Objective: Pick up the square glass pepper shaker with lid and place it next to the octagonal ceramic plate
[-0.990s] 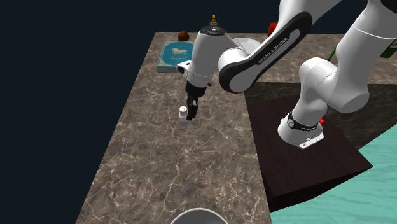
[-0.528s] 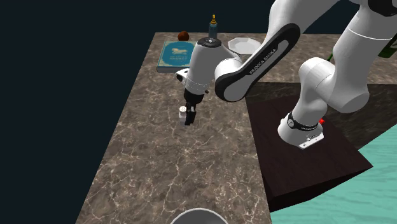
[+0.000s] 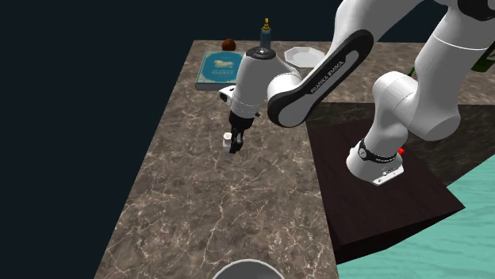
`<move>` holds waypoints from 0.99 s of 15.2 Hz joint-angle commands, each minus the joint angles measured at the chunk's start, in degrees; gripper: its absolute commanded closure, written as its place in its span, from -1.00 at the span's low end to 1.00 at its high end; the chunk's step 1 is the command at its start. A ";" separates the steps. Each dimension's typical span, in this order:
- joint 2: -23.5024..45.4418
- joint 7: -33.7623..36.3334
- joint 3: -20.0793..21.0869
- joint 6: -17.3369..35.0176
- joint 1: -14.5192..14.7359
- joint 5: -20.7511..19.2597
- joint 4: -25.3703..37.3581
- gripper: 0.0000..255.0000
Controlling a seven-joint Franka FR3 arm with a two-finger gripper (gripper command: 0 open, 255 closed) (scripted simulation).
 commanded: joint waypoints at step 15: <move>-4.27 2.03 0.08 -5.71 -0.26 -2.63 1.59 1.00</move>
